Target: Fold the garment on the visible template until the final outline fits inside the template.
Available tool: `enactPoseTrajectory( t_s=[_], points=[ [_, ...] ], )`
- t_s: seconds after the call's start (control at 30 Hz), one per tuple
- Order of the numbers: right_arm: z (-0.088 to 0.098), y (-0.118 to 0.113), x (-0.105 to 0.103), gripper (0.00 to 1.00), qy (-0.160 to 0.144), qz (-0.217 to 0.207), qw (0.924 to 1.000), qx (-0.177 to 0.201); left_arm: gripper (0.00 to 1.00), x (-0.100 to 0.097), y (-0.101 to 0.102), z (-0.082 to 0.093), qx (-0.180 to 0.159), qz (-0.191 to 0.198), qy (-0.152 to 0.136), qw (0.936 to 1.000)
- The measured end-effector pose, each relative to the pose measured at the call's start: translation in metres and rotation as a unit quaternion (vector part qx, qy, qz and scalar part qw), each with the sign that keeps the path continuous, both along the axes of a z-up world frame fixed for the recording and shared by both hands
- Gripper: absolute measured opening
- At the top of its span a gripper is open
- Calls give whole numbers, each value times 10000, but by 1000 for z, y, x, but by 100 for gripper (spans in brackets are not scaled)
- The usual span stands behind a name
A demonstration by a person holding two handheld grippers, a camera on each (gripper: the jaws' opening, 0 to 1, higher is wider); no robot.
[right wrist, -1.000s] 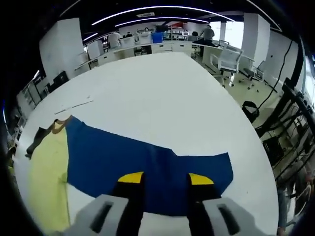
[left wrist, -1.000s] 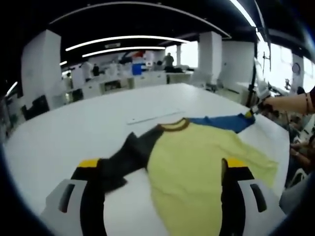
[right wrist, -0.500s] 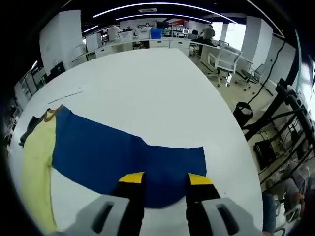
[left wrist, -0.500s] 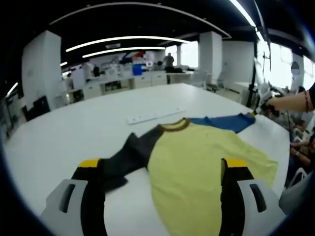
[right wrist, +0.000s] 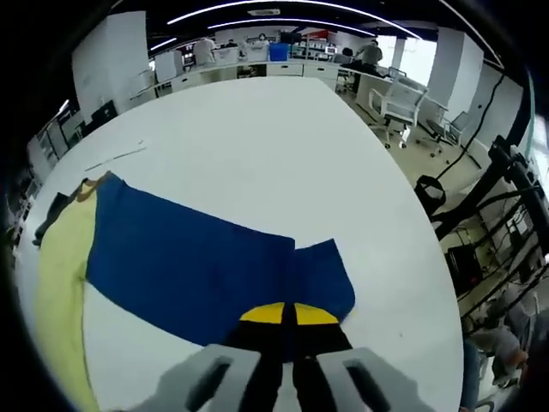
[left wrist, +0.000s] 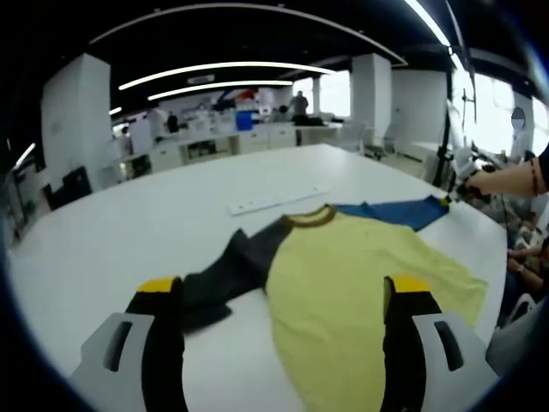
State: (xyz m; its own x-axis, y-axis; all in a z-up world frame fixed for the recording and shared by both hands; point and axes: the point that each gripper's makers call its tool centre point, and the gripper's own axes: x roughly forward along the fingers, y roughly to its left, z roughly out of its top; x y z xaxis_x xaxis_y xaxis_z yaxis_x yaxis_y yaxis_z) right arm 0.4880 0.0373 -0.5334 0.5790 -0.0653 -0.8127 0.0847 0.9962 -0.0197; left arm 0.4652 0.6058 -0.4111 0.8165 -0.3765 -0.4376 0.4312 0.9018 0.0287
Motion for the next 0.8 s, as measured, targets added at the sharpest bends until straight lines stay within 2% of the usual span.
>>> enactPoseTrajectory(
  t_s=[0.17, 0.23, 0.6, 0.8],
  points=[
    [3, 1, -3, 0, 52, -116, 9998, 169, 94, -3, 0, 0, -6, 4, 8, 10000],
    [5, 3, -7, 0, 172, -182, 9994, 255, 94, -4, 0, 0, -4, -9, 4, 10000],
    [26, 12, -5, 0, 88, -177, 9993, 326, 97, -12, -6, -2, 40, -197, -18, 9998],
    [38, 28, -2, 0, 11, -39, 9992, 397, 99, -20, -7, -2, 161, -338, -5, 9993]
  ],
)
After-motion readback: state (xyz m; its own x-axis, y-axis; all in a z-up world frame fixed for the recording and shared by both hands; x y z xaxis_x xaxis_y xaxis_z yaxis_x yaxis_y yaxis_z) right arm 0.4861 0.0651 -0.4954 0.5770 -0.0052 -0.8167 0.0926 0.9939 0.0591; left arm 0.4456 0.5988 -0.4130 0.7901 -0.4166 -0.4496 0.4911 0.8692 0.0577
